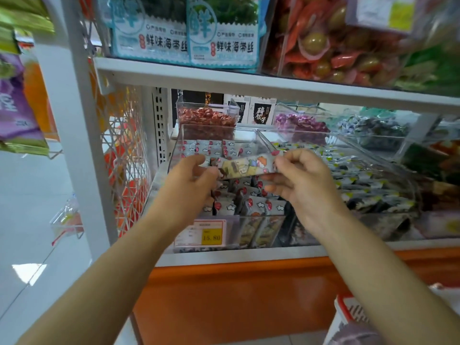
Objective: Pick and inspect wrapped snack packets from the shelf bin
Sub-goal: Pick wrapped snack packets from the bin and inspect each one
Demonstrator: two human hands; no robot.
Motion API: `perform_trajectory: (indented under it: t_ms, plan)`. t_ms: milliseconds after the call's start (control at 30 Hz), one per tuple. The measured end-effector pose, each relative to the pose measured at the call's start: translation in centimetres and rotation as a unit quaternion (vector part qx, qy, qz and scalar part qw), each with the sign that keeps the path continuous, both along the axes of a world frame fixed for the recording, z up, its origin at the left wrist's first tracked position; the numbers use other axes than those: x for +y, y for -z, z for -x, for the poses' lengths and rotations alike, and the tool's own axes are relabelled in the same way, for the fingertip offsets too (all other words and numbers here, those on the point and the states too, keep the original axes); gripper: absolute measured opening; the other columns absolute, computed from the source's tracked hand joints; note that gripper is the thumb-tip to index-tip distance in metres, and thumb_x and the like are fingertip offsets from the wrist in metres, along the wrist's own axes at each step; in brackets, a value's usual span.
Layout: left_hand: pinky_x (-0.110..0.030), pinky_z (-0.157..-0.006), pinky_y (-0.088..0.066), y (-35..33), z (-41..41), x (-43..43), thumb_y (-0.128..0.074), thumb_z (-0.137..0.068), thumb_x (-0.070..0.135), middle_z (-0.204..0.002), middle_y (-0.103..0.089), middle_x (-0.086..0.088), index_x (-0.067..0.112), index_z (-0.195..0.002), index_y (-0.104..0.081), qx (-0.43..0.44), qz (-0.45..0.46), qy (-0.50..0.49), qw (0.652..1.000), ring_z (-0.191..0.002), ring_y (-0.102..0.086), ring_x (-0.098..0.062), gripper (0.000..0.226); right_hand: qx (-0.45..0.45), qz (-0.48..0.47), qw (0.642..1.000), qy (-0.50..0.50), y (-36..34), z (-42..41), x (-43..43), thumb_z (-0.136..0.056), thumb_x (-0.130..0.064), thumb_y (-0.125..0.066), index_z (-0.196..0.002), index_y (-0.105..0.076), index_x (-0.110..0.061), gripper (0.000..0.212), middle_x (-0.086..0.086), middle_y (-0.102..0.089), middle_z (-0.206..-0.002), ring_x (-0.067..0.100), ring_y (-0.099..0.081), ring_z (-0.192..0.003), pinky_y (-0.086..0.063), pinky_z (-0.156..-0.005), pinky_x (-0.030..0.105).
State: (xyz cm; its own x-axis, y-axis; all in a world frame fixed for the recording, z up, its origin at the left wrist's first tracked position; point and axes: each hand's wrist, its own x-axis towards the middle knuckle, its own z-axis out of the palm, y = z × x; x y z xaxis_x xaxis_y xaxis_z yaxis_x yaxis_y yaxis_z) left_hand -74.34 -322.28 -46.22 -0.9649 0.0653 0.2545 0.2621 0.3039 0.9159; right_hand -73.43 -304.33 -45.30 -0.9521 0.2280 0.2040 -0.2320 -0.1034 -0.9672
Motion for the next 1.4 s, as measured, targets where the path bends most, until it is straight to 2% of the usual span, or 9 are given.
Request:
perform_trajectory:
  t_ms: [100,200,400,500,667,833,1000,1167,1400]
  plan:
    - [-0.037,-0.083,-0.055,0.0,0.0,-0.6,-0.05,-0.094,0.031,-0.091,-0.064,0.002,0.016,-0.123,-0.057,-0.043,-0.038,-0.01,0.998,-0.077,-0.064,-0.009,0.033,-0.03,0.063,0.997,-0.018,0.9,-1.4,0.4,-0.094,-0.006,-0.05,-0.086,-0.05,-0.005,0.008,0.019,-0.063,-0.1,0.018,-0.068,-0.065,-0.053,-0.052,0.024]
    - [-0.031,-0.077,-0.056,0.1,0.0,-0.5,-0.053,-0.092,0.025,-0.085,-0.063,-0.001,0.017,-0.097,-0.066,-0.059,-0.07,0.014,0.996,-0.077,-0.062,-0.014,0.016,-0.048,0.119,0.991,-0.029,1.5,-2.1,0.5,-0.093,-0.006,-0.05,-0.079,-0.05,-0.008,0.014,0.018,-0.062,-0.098,0.019,-0.068,-0.065,-0.053,-0.051,0.024]
    - [-0.023,-0.06,-0.048,0.4,0.6,-0.2,-0.06,-0.086,0.03,-0.077,-0.06,0.002,0.017,-0.089,-0.067,-0.088,-0.119,0.03,0.989,-0.068,-0.056,-0.01,0.014,-0.06,0.185,0.98,-0.037,2.0,-2.0,0.6,-0.092,-0.005,-0.052,-0.082,-0.054,-0.008,0.011,0.015,-0.066,-0.09,0.02,-0.068,-0.064,-0.053,-0.051,0.025]
    - [-0.025,-0.059,-0.048,0.6,0.6,0.1,-0.06,-0.087,0.027,-0.06,-0.059,0.007,0.017,-0.081,-0.067,-0.094,-0.137,0.034,0.986,-0.059,-0.054,-0.009,0.015,-0.061,0.194,0.978,-0.041,2.1,-1.7,0.7,-0.092,-0.007,-0.052,-0.083,-0.058,-0.007,0.01,0.012,-0.068,-0.083,0.018,-0.068,-0.062,-0.052,-0.05,0.024]
    - [-0.018,-0.054,-0.052,0.4,0.2,0.6,-0.055,-0.091,0.017,-0.059,-0.056,0.002,0.011,-0.069,-0.061,-0.106,-0.221,0.029,0.969,-0.051,-0.055,-0.006,0.023,-0.056,0.206,0.975,-0.057,2.1,-1.7,0.7,-0.085,-0.009,-0.058,-0.082,-0.06,-0.004,0.006,0.009,-0.07,-0.072,0.017,-0.067,-0.061,-0.053,-0.051,0.022]
    - [-0.018,-0.052,-0.053,0.2,0.1,0.8,-0.055,-0.091,0.013,-0.054,-0.064,0.006,0.012,-0.078,-0.063,-0.111,-0.243,0.007,0.964,-0.048,-0.056,-0.004,0.015,-0.066,0.213,0.974,-0.043,2.0,-1.9,0.9,-0.088,-0.01,-0.057,-0.085,-0.061,-0.005,0.008,0.005,-0.065,-0.061,0.013,-0.061,-0.052,-0.05,-0.045,0.021]
    - [-0.014,-0.044,-0.047,0.0,0.1,0.8,-0.052,-0.092,0.008,-0.05,-0.059,0.0,0.007,-0.084,-0.06,-0.195,-0.378,0.055,0.904,-0.043,-0.054,-0.005,0.012,-0.094,0.251,0.961,-0.069,1.7,-1.9,0.9,-0.081,-0.012,-0.061,-0.063,-0.063,-0.011,0.018,0.0,-0.048,-0.052,0.008,-0.044,-0.039,-0.033,-0.034,0.017]
    - [-0.012,-0.041,-0.045,-0.1,0.5,0.5,-0.051,-0.092,0.008,-0.059,-0.059,-0.004,0.006,-0.083,-0.06,-0.222,-0.432,0.066,0.871,-0.042,-0.051,-0.003,0.014,-0.106,0.342,0.92,-0.159,1.5,-2.0,1.1,-0.07,-0.01,-0.058,-0.074,-0.054,-0.006,0.006,0.002,-0.05,-0.055,0.007,-0.047,-0.04,-0.037,-0.034,0.015]
    - [-0.014,-0.052,-0.05,-0.1,0.3,-0.2,-0.061,-0.078,0.02,-0.057,-0.061,0.004,0.009,-0.089,-0.069,-0.147,-0.344,0.116,0.92,-0.052,-0.057,-0.004,0.017,-0.098,0.356,0.918,-0.146,1.7,-1.6,1.1,-0.072,-0.008,-0.055,-0.075,-0.053,-0.006,0.004,0.003,-0.049,-0.057,0.008,-0.048,-0.043,-0.04,-0.037,0.015]
